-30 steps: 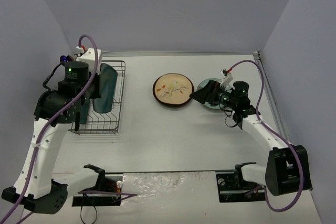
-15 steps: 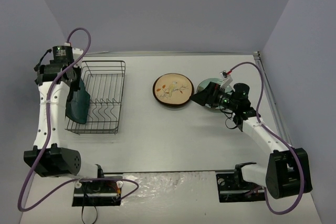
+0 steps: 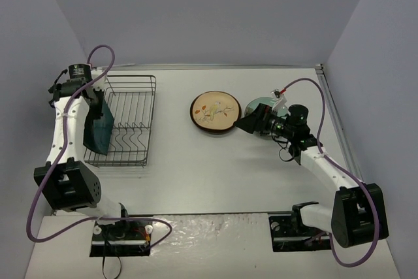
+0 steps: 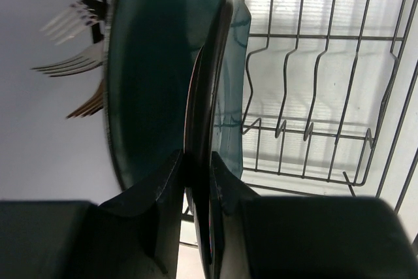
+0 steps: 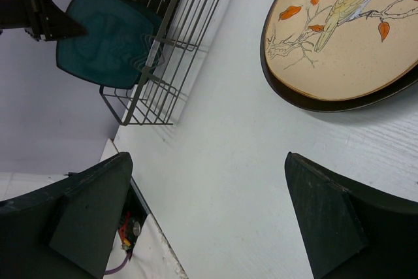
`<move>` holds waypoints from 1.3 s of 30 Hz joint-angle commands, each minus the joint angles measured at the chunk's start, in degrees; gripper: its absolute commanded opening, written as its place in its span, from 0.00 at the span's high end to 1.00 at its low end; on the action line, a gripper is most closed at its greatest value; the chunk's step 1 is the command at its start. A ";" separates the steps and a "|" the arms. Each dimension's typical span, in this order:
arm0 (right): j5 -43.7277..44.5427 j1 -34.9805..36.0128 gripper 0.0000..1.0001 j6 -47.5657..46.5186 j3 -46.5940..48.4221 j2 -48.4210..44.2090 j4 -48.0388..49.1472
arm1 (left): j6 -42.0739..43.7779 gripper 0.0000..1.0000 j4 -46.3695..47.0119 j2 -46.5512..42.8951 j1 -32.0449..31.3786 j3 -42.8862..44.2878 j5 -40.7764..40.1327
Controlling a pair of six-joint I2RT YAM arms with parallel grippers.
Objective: Load the plates into the dish rack
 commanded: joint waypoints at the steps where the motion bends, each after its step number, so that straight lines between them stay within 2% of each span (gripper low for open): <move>1: -1.62 0.42 0.00 0.32 0.13 -0.51 5.67 | 0.01 1.00 7.87 -0.68 0.86 -0.21 1.42; 6: -1.46 0.42 0.00 0.15 -0.04 -0.59 5.44 | -0.01 1.00 9.64 0.25 1.33 -2.66 1.82; 10: -1.06 0.42 0.00 0.15 0.34 -0.59 5.35 | -0.71 0.90 8.75 0.72 1.30 -2.87 3.05; 12: -0.53 0.42 0.00 0.08 0.66 -0.66 4.84 | -1.06 0.88 7.77 0.99 1.34 -2.39 3.05; 16: 2.06 0.24 0.00 -2.13 1.62 -1.03 0.88 | -1.68 0.64 7.77 0.55 1.34 -2.17 2.35; 19: 4.79 0.33 0.00 -3.99 2.57 -1.35 -2.43 | -2.09 0.57 8.02 -0.42 1.34 -2.10 2.35; 24: 9.44 0.24 0.00 -6.44 3.64 -2.17 -7.56 | -2.91 0.51 8.39 -1.73 1.34 -1.90 1.20; 30: 22.50 0.13 0.00 -9.91 6.34 -3.84 -16.54 | -6.67 0.36 8.60 -6.68 1.17 -0.39 0.22; 34: 34.38 -0.88 0.01 -9.61 7.88 -4.01 -22.11 | -9.80 0.27 8.60 -11.24 1.02 0.93 0.62; 39: 42.62 -4.51 0.05 -6.28 8.02 -1.89 -24.29 | -15.12 0.09 11.65 -18.42 0.59 -0.71 4.26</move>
